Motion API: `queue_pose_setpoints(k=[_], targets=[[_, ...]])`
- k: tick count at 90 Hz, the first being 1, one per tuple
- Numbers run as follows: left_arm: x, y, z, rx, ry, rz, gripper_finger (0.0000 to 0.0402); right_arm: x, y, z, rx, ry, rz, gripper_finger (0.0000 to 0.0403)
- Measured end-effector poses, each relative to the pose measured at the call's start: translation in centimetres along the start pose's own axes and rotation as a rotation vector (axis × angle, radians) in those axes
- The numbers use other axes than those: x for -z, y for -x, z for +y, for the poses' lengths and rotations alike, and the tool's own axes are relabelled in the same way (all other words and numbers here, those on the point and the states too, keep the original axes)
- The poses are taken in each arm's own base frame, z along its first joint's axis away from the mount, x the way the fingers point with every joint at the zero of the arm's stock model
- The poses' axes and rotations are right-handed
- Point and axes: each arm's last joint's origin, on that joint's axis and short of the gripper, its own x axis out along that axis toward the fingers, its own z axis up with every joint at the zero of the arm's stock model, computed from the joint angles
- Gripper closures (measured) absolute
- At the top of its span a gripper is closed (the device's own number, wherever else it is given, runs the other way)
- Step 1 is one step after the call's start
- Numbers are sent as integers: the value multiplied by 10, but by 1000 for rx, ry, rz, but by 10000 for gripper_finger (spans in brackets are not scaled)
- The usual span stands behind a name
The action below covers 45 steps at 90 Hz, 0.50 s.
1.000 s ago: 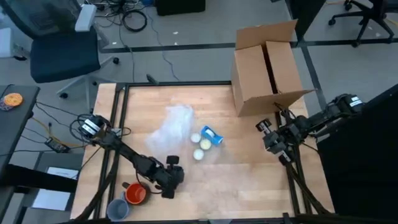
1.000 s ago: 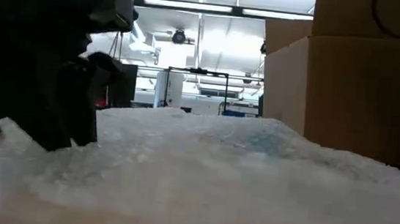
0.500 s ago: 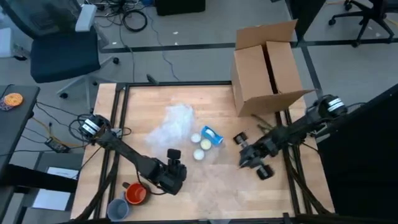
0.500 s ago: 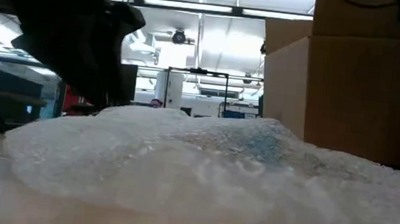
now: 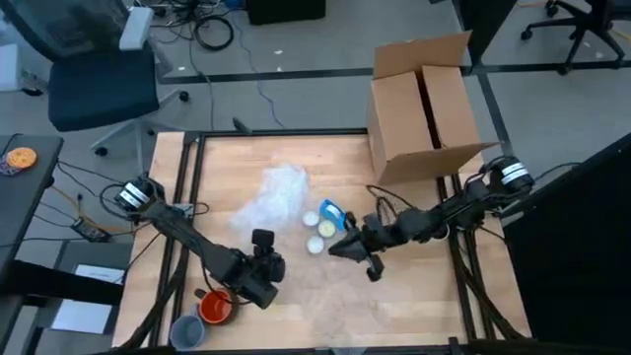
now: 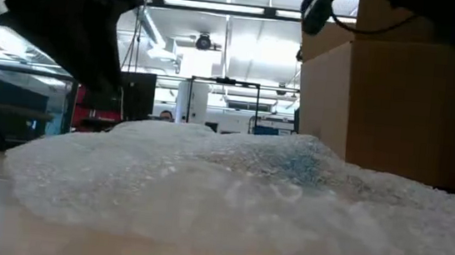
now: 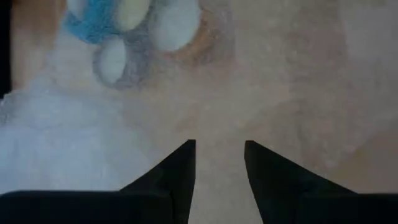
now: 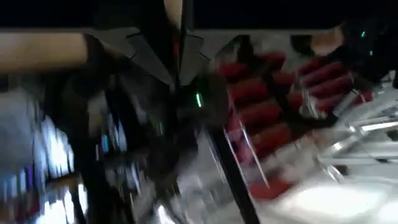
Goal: Wrap mug
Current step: Prepare the transparent bubble wrap
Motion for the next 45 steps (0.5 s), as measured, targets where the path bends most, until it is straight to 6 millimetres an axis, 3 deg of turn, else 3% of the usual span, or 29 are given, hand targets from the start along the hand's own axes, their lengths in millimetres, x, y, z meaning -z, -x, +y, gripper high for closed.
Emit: queue_pose_setpoints(k=[11,22,45], targets=[[2,-8,0,-33,25,-36,277,15,-12,12,151,-127,353,403],[7,-18,1,-85,49,-70,277,22,-8,16,378,-275,608,403],[24,-50,5,-111,143,-130,277,44,-1,10,583,-443,752,403]])
